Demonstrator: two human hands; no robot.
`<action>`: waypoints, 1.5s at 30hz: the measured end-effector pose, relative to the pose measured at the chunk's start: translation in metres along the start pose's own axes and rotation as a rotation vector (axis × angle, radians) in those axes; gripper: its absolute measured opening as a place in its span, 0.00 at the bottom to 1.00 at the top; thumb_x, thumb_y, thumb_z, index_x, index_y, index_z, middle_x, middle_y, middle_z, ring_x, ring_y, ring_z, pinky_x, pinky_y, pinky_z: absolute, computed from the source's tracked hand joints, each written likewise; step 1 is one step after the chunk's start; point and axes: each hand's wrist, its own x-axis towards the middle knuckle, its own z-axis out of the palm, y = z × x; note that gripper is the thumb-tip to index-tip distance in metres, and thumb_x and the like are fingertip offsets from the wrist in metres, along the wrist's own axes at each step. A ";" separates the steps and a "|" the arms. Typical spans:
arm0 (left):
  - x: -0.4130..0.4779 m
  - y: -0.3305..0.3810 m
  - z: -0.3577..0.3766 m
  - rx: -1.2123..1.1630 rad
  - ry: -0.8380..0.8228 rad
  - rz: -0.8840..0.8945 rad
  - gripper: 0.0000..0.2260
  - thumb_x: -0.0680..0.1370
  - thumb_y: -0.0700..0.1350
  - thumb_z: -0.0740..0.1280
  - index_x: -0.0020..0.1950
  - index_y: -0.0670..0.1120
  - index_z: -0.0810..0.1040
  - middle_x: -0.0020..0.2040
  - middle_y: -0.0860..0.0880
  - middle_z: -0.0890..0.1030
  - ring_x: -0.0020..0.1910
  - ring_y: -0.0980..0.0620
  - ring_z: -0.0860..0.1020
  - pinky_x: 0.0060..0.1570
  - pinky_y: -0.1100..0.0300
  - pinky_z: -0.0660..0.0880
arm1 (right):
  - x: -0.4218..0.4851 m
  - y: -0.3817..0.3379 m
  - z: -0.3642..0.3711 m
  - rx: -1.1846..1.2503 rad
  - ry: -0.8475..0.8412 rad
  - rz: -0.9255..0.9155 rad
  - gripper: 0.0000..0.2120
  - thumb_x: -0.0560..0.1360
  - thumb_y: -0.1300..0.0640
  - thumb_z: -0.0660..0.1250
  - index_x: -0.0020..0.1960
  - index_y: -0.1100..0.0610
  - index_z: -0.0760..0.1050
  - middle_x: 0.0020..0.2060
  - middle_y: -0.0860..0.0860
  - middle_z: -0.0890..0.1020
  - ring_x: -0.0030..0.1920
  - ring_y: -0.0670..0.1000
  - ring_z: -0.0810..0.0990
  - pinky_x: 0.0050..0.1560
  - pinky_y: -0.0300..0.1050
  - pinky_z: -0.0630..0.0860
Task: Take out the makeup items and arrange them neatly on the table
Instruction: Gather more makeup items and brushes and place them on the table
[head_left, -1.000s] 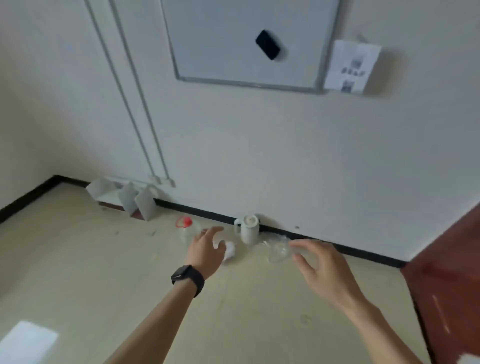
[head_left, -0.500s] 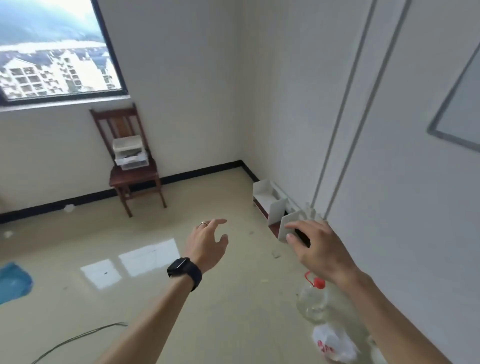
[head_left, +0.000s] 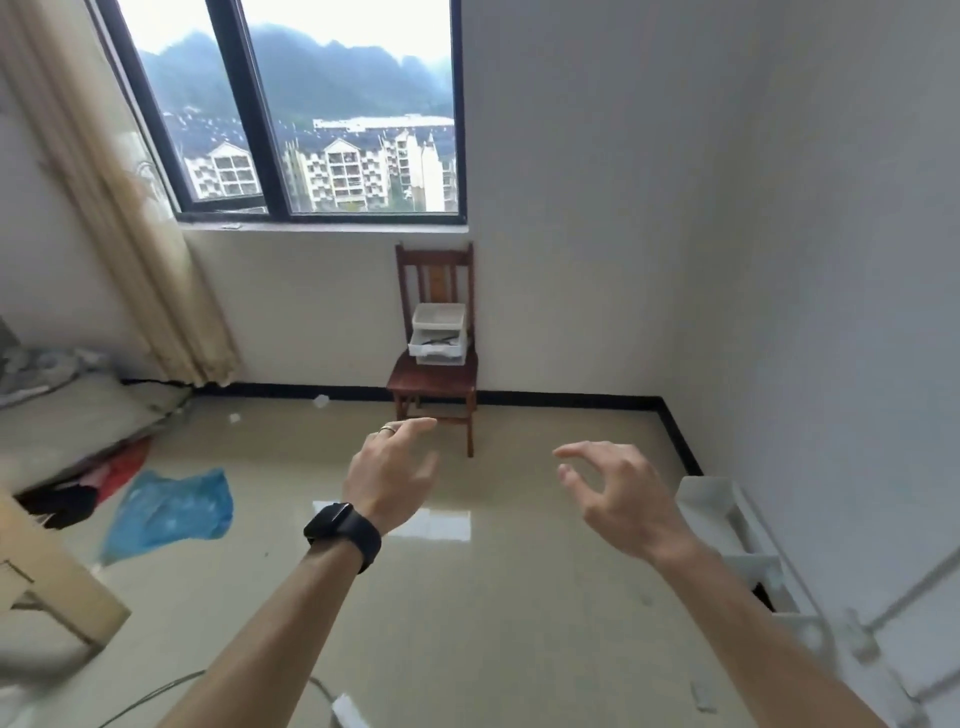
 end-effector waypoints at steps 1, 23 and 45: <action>0.019 -0.008 -0.002 0.002 0.007 -0.003 0.20 0.78 0.46 0.68 0.70 0.54 0.75 0.66 0.52 0.77 0.68 0.49 0.71 0.66 0.54 0.69 | 0.023 -0.003 0.009 0.002 -0.012 -0.009 0.12 0.80 0.49 0.66 0.62 0.45 0.80 0.60 0.43 0.82 0.64 0.49 0.73 0.63 0.38 0.66; 0.493 -0.228 0.018 0.072 -0.046 -0.079 0.21 0.77 0.49 0.68 0.71 0.57 0.73 0.67 0.55 0.76 0.67 0.51 0.72 0.66 0.56 0.69 | 0.509 0.008 0.219 0.088 -0.135 0.033 0.14 0.80 0.46 0.65 0.65 0.40 0.76 0.61 0.38 0.80 0.65 0.43 0.72 0.66 0.42 0.69; 0.934 -0.428 0.216 0.009 -0.622 -0.227 0.23 0.77 0.52 0.64 0.72 0.56 0.69 0.67 0.51 0.73 0.64 0.52 0.74 0.63 0.56 0.72 | 0.918 0.117 0.468 0.120 -0.423 0.473 0.13 0.79 0.45 0.66 0.63 0.41 0.74 0.55 0.37 0.79 0.58 0.39 0.76 0.60 0.39 0.72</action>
